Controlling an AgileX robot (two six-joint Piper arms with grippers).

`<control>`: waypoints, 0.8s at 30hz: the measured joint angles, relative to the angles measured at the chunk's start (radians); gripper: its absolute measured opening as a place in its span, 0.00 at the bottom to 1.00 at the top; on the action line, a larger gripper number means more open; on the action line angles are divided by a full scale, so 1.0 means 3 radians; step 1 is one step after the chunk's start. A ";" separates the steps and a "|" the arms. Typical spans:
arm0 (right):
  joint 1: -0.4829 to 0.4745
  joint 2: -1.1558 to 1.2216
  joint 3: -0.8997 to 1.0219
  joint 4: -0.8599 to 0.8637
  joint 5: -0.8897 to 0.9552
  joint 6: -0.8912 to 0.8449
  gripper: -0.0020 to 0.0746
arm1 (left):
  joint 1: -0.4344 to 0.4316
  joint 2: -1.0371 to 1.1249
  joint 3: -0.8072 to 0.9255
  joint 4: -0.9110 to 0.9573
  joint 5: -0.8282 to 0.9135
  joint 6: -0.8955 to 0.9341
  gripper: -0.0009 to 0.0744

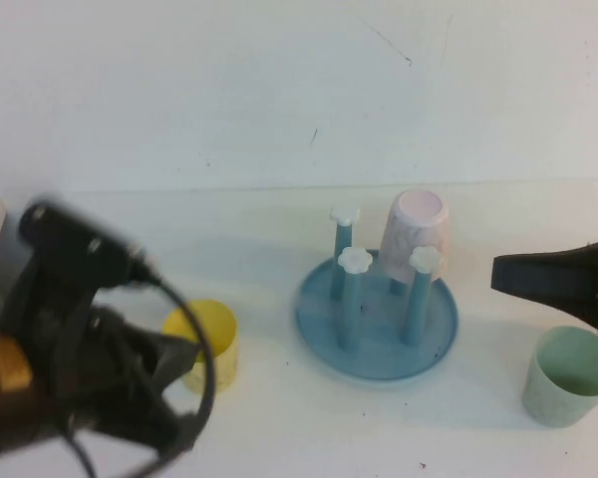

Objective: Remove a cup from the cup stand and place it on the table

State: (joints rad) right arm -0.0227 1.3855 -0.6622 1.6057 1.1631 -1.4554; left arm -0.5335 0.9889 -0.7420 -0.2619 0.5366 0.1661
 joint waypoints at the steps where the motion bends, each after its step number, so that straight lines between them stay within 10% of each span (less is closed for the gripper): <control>1: 0.0000 -0.0089 0.0077 0.0074 0.0000 -0.0082 0.03 | 0.0000 -0.0125 0.0169 -0.0066 -0.0134 0.0000 0.01; 24: 0.0000 -0.2029 0.0832 0.0222 -0.0276 -0.1922 0.03 | 0.0000 -0.1528 0.1680 -0.0561 -0.1036 0.0070 0.01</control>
State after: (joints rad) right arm -0.0227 0.7769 -0.4127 1.6723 1.0803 -2.0319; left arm -0.5335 0.5305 -0.2379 -0.4303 0.2258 0.1871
